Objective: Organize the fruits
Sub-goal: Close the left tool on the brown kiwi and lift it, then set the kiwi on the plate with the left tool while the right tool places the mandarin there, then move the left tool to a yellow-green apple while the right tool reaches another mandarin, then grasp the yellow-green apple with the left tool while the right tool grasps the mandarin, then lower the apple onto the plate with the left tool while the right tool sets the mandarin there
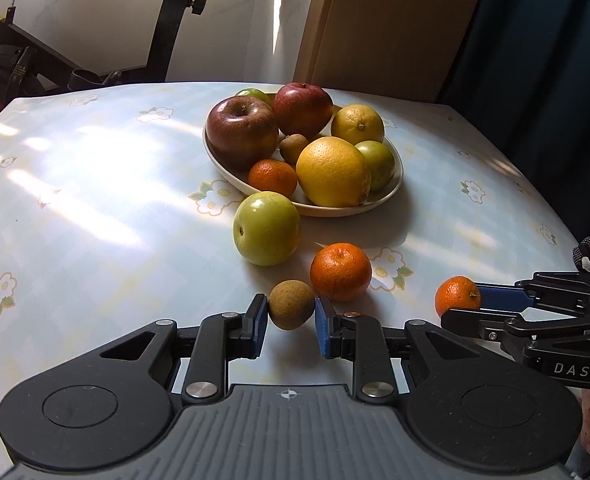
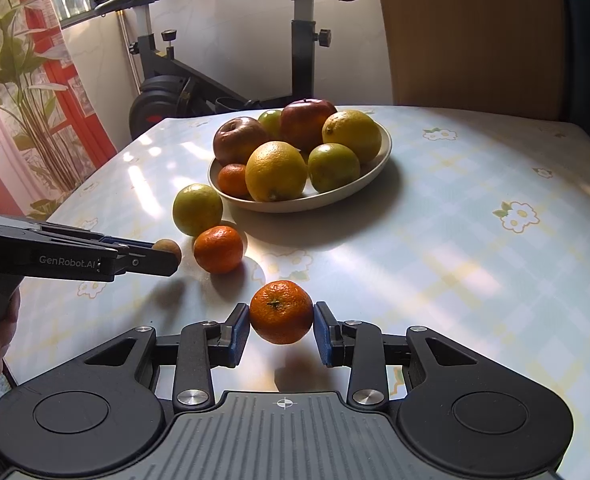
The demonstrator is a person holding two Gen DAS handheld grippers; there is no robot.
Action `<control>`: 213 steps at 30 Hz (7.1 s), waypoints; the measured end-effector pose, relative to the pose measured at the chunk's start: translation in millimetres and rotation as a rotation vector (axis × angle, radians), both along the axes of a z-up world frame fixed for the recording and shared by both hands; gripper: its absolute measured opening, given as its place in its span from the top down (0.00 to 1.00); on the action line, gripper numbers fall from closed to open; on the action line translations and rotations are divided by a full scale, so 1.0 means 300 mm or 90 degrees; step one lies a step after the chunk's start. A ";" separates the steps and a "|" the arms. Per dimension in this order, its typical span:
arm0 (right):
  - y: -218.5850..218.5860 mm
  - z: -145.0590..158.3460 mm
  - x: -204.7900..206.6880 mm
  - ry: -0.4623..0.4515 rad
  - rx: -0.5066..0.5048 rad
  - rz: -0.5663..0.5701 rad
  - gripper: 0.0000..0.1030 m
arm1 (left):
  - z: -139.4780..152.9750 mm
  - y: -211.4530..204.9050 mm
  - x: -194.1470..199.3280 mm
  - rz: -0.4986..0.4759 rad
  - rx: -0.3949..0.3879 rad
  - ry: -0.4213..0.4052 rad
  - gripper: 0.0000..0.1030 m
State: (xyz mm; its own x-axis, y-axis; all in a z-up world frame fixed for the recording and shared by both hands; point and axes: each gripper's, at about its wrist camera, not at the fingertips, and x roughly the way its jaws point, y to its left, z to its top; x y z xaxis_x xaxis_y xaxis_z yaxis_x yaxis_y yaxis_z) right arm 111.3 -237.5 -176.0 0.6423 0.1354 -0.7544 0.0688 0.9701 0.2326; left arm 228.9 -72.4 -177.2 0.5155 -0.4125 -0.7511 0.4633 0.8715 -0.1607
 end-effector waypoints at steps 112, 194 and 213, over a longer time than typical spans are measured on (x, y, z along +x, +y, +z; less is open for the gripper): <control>0.121 -0.029 0.244 0.006 -0.009 0.104 0.66 | 0.114 0.078 0.224 0.011 0.001 0.001 0.60; -0.107 0.052 0.444 -0.086 -0.052 0.036 0.66 | 0.184 -0.208 0.482 -0.029 -0.013 0.014 0.54; -0.102 0.064 0.447 -0.077 -0.059 0.026 0.65 | 0.193 -0.227 0.495 -0.035 -0.018 0.024 0.54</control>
